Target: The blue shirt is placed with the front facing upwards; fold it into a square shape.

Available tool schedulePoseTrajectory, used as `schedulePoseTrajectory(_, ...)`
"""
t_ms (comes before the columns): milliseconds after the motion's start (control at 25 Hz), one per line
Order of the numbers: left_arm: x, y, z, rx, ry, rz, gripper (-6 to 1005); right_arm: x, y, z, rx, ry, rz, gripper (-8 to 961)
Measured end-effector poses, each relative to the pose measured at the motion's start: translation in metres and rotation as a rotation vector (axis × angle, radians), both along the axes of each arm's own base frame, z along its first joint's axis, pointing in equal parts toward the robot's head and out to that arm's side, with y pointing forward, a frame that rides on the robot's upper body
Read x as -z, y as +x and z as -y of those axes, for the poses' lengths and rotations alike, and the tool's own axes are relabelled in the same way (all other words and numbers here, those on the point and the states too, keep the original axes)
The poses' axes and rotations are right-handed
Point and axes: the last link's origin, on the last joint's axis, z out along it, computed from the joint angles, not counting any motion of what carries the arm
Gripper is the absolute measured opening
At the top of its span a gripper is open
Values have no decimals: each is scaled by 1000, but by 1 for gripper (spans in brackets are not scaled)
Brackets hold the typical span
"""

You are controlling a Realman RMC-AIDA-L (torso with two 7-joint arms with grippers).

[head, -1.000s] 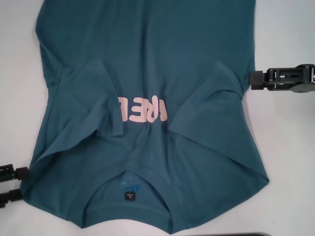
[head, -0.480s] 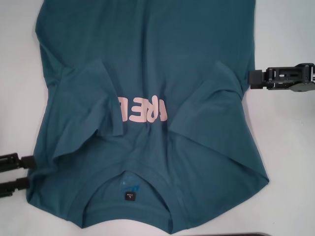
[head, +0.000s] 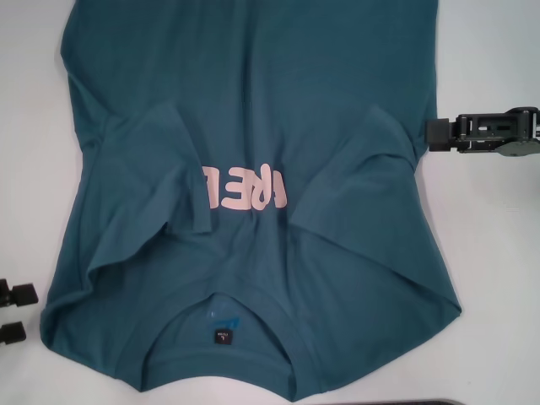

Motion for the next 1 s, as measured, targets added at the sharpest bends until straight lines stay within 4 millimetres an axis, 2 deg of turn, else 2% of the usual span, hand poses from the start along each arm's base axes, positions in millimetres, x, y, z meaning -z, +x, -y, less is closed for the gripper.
schedulePoseTrajectory(1000,14,4,-5,-35,-60,-37,735,-1,2,2,7,0,1,732)
